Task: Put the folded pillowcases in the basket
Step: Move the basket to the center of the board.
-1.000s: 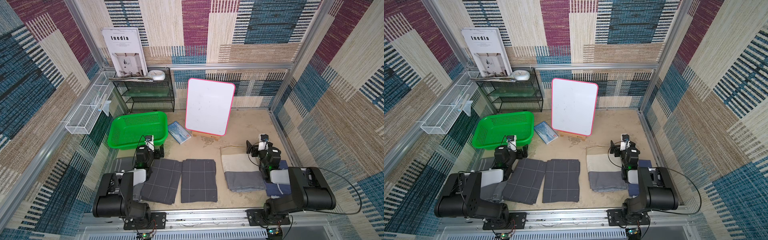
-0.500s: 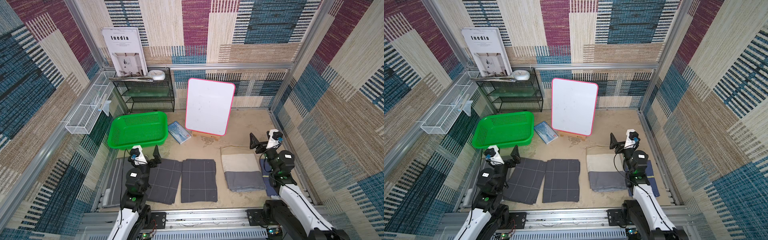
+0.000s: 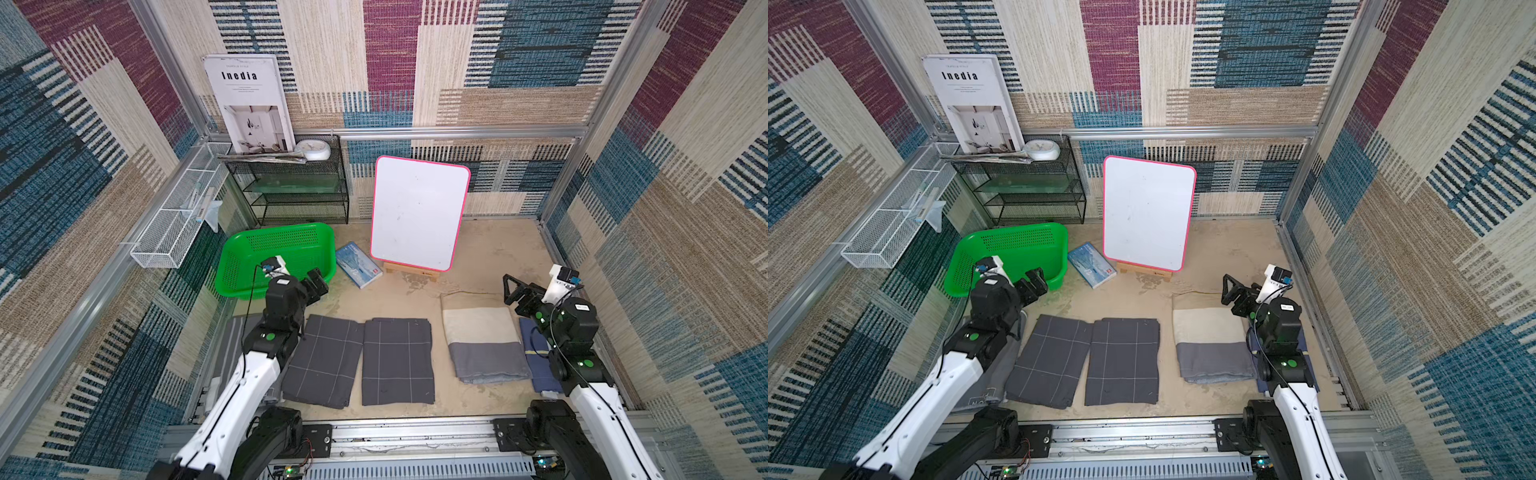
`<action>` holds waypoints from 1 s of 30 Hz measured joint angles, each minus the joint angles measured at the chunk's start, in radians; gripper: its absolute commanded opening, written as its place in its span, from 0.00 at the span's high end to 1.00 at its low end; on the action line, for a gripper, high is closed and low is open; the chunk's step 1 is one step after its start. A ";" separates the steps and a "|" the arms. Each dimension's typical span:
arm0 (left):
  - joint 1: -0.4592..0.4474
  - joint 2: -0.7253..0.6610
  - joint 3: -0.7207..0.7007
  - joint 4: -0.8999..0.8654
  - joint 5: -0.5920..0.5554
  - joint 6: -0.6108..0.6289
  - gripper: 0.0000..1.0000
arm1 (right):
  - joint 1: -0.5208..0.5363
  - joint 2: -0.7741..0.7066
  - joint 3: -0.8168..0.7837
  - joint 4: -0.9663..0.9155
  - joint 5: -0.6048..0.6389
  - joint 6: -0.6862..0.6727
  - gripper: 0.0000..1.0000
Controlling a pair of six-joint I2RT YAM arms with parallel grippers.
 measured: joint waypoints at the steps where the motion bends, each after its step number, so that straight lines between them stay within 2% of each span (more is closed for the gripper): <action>1: 0.001 0.065 0.057 -0.027 0.012 0.004 0.01 | 0.001 -0.003 -0.004 -0.009 -0.009 -0.003 0.01; 6: 0.005 0.367 0.313 -0.143 0.045 0.055 0.01 | 0.020 -0.026 -0.034 -0.047 -0.047 -0.003 0.01; 11: 0.021 0.588 0.463 -0.222 0.085 0.094 0.01 | 0.055 -0.069 -0.068 -0.079 -0.061 -0.003 0.01; 15: 0.021 0.750 0.587 -0.261 0.164 0.115 0.01 | 0.090 -0.077 -0.100 -0.090 -0.062 -0.003 0.01; 21: 0.008 0.870 0.659 -0.284 0.260 0.131 0.04 | 0.188 -0.060 -0.128 -0.099 -0.044 0.005 0.01; 30: -0.051 0.872 0.620 -0.268 0.298 0.150 0.18 | 0.298 0.028 -0.122 -0.070 0.045 0.012 0.01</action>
